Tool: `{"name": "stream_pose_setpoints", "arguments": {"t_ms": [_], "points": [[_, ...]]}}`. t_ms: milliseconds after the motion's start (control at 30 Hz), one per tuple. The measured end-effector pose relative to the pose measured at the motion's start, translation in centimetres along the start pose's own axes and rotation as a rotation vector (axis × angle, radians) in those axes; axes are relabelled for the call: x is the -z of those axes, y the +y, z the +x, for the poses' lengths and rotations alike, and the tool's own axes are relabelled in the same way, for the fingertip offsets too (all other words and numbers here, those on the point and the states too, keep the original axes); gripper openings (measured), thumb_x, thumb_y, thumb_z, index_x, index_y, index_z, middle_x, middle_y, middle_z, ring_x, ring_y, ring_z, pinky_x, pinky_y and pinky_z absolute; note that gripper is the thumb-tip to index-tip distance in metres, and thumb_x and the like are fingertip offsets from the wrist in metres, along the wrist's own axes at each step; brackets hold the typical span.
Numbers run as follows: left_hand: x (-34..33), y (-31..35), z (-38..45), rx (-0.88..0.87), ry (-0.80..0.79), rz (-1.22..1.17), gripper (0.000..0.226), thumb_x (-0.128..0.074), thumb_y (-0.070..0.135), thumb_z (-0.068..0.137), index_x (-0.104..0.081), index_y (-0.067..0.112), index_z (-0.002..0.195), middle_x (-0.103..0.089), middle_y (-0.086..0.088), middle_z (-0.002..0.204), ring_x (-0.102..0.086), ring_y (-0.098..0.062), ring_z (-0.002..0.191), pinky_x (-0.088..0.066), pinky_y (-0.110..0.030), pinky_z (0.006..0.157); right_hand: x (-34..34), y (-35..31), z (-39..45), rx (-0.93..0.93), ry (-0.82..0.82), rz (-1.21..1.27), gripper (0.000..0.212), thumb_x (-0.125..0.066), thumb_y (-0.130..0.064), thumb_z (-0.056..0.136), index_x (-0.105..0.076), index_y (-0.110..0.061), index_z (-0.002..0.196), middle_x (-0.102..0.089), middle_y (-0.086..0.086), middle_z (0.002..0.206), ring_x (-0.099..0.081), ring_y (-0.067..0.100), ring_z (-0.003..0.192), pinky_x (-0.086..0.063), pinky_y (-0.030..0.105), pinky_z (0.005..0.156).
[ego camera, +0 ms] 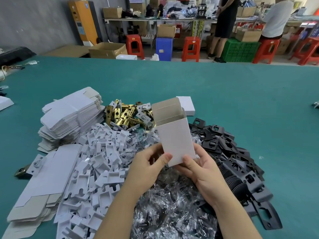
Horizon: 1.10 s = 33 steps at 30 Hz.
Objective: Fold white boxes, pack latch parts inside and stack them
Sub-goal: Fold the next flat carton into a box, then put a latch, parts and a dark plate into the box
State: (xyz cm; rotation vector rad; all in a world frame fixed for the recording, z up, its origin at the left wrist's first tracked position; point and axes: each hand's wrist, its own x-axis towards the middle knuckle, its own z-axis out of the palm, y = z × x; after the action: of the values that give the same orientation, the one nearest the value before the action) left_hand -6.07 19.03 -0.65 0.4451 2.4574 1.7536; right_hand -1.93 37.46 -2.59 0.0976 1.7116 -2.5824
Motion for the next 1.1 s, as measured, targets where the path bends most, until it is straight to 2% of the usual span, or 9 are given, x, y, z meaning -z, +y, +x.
{"name": "stream_pose_setpoints", "arguments": {"t_ms": [200,267,433,633,733,833,933,1033,1100], "points": [[-0.5,0.2,-0.3,0.006,-0.031,-0.026,0.021,-0.056,0.057,0.091,-0.064,0.066,0.109,-0.073,0.025,0.105,-0.07,-0.001,0.096,-0.059,-0.025,0.078,0.3,-0.2,0.0,0.031,0.024,-0.001,0.079,-0.091,-0.045,0.073,-0.057,-0.017,0.138,-0.07,0.013,0.128,-0.069,0.031,0.116,-0.06,0.035,0.087],[-1.0,0.2,-0.4,0.003,-0.051,0.017,0.021,-0.054,0.056,0.094,-0.064,0.066,0.109,-0.072,0.026,0.106,-0.068,0.002,0.096,-0.057,-0.018,0.073,0.2,-0.1,0.1,0.033,0.029,-0.01,0.066,-0.084,-0.035,0.083,-0.056,-0.018,0.14,-0.07,0.011,0.13,-0.068,0.03,0.118,-0.06,0.04,0.091],[-1.6,-0.1,0.1,0.076,0.042,0.125,0.036,-0.045,0.052,0.104,-0.054,0.047,0.138,-0.057,0.034,0.12,-0.047,0.029,0.104,-0.04,-0.008,0.078,-0.2,0.0,0.3,0.094,0.224,0.059,0.054,-0.072,-0.03,0.082,-0.057,-0.02,0.133,-0.074,0.003,0.12,-0.072,0.029,0.109,-0.062,0.049,0.084],[-2.9,0.8,1.2,0.132,0.127,0.272,0.027,-0.055,0.032,0.104,-0.066,0.029,0.128,-0.064,0.016,0.093,-0.056,0.007,0.058,-0.037,-0.008,0.045,0.0,0.0,0.4,0.138,0.336,0.167,0.029,-0.059,-0.017,0.102,-0.058,-0.022,0.131,-0.075,0.0,0.117,-0.074,0.02,0.104,-0.062,0.035,0.076],[-3.9,2.6,3.2,0.093,0.167,0.373,0.029,-0.056,0.031,0.103,-0.066,0.023,0.128,-0.065,0.013,0.101,-0.06,0.003,0.073,-0.044,-0.012,0.058,-0.1,0.5,0.5,0.137,0.4,0.103,0.026,-0.06,-0.02,0.103,-0.059,-0.025,0.129,-0.076,-0.004,0.114,-0.073,0.019,0.105,-0.061,0.044,0.089],[-4.6,4.2,7.3,-0.015,0.249,0.54,0.029,-0.054,0.026,0.101,-0.066,0.018,0.125,-0.067,0.002,0.115,-0.064,-0.016,0.097,-0.056,-0.035,0.081,-0.2,0.9,0.7,0.131,0.429,0.063,0.026,-0.064,-0.025,0.101,-0.06,-0.027,0.127,-0.075,-0.003,0.114,-0.072,0.02,0.106,-0.058,0.051,0.096],[-5.8,5.1,12.8,-0.05,0.221,0.668,0.027,-0.054,0.019,0.098,-0.067,0.012,0.121,-0.069,-0.007,0.116,-0.061,-0.028,0.109,-0.052,-0.039,0.085,-0.3,1.1,1.0,0.121,0.449,0.053,0.027,-0.065,-0.027,0.1,-0.059,-0.029,0.126,-0.074,-0.005,0.116,-0.071,0.018,0.107,-0.057,0.052,0.097],[-6.9,5.1,17.7,0.034,0.171,0.913,0.028,-0.056,0.02,0.097,-0.066,0.012,0.122,-0.062,-0.01,0.123,-0.049,-0.03,0.12,-0.043,-0.038,0.088,-0.3,1.2,1.0,0.119,0.449,0.041,0.028,-0.066,-0.028,0.098,-0.059,-0.031,0.125,-0.074,-0.006,0.115,-0.071,0.017,0.107,-0.057,0.052,0.097],[-6.9,4.7,19.9,0.1,0.178,1.07,0.018,-0.058,0.023,0.097,-0.066,0.015,0.111,-0.054,-0.009,0.126,-0.042,-0.03,0.122,-0.037,-0.037,0.091,-0.1,1.3,1.1,0.11,0.441,0.056,0.028,-0.066,-0.028,0.098,-0.059,-0.03,0.125,-0.074,-0.005,0.116,-0.071,0.018,0.107,-0.058,0.052,0.097]]}}
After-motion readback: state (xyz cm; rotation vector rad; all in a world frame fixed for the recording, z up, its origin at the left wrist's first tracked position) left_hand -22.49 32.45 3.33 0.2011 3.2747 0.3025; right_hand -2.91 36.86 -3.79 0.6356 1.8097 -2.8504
